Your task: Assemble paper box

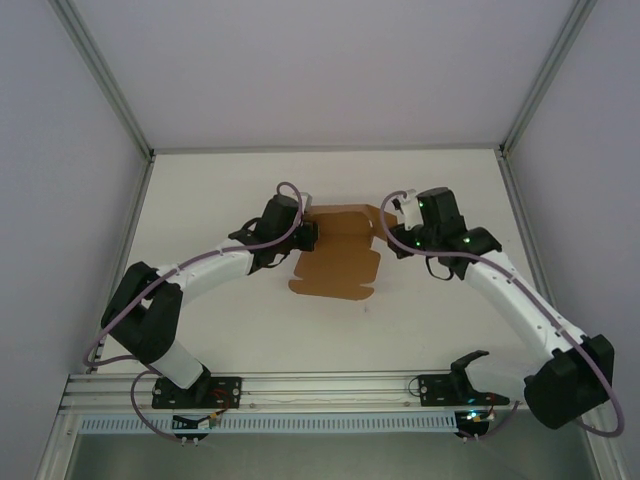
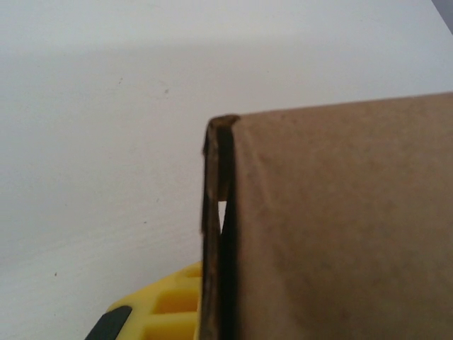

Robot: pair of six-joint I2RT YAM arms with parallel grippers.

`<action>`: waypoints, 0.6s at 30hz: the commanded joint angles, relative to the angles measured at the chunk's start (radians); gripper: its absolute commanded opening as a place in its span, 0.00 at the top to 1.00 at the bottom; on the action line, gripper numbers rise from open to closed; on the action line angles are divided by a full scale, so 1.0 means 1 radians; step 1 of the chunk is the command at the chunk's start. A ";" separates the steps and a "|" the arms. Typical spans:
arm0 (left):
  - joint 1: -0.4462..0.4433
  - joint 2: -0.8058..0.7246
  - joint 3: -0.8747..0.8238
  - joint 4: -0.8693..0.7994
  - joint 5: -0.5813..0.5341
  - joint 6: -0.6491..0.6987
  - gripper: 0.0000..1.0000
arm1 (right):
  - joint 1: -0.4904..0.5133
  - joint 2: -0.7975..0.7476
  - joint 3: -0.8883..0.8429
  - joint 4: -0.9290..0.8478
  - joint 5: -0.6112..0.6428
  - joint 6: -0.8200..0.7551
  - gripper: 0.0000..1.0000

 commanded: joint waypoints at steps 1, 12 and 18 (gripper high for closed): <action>-0.020 -0.003 0.040 0.004 0.045 0.003 1.00 | 0.001 0.041 0.034 0.040 0.077 0.092 0.84; -0.020 -0.004 0.026 0.007 0.039 0.015 1.00 | 0.002 0.017 0.032 0.074 0.011 0.047 0.71; -0.021 -0.003 0.030 0.011 0.061 0.022 1.00 | 0.003 -0.003 0.026 0.075 -0.067 0.036 0.67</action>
